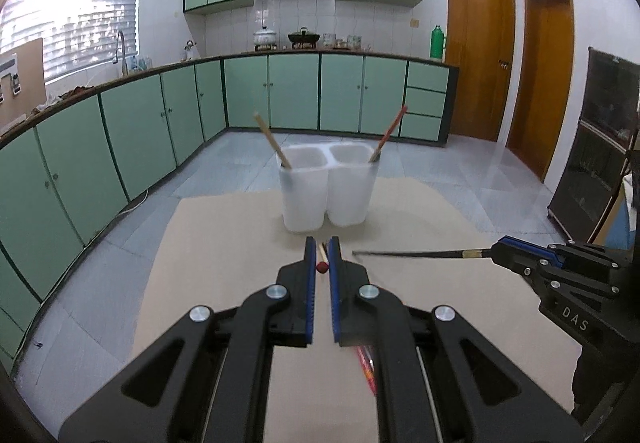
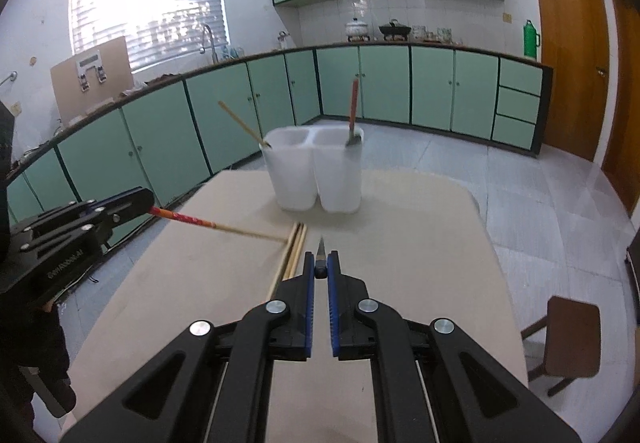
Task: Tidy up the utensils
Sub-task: 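Carry the black and red chopsticks over the white holder and lower them in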
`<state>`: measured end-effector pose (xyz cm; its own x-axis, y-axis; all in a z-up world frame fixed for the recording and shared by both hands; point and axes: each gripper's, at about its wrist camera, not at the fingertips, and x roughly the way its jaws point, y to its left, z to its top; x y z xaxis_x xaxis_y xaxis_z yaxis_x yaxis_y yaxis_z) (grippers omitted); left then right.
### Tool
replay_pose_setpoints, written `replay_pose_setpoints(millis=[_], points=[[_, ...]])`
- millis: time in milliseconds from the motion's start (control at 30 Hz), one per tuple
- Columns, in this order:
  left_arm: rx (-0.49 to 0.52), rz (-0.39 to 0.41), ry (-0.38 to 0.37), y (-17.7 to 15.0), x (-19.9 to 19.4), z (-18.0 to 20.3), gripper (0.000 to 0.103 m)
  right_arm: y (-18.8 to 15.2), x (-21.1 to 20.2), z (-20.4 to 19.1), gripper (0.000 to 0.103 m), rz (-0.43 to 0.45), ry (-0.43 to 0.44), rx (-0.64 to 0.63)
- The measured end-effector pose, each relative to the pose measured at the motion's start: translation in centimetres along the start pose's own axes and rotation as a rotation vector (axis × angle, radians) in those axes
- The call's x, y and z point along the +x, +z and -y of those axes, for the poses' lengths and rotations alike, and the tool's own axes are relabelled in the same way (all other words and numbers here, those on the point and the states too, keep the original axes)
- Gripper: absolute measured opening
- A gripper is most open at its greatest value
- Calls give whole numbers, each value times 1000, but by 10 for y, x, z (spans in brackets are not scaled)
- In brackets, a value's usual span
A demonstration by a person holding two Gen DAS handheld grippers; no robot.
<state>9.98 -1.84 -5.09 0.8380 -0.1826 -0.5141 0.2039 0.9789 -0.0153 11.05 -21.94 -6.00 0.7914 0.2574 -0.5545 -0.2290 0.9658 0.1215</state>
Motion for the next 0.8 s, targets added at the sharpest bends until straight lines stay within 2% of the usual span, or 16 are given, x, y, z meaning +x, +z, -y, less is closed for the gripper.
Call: replay_pose_setpoints(millis=[533,800], points=[[-6,76,-98,72,4,-8,5,107,5,3,6,31,94,-92],[38,202,-111,129,-3,-1,5,173,-6,4,6,140,132,-95]])
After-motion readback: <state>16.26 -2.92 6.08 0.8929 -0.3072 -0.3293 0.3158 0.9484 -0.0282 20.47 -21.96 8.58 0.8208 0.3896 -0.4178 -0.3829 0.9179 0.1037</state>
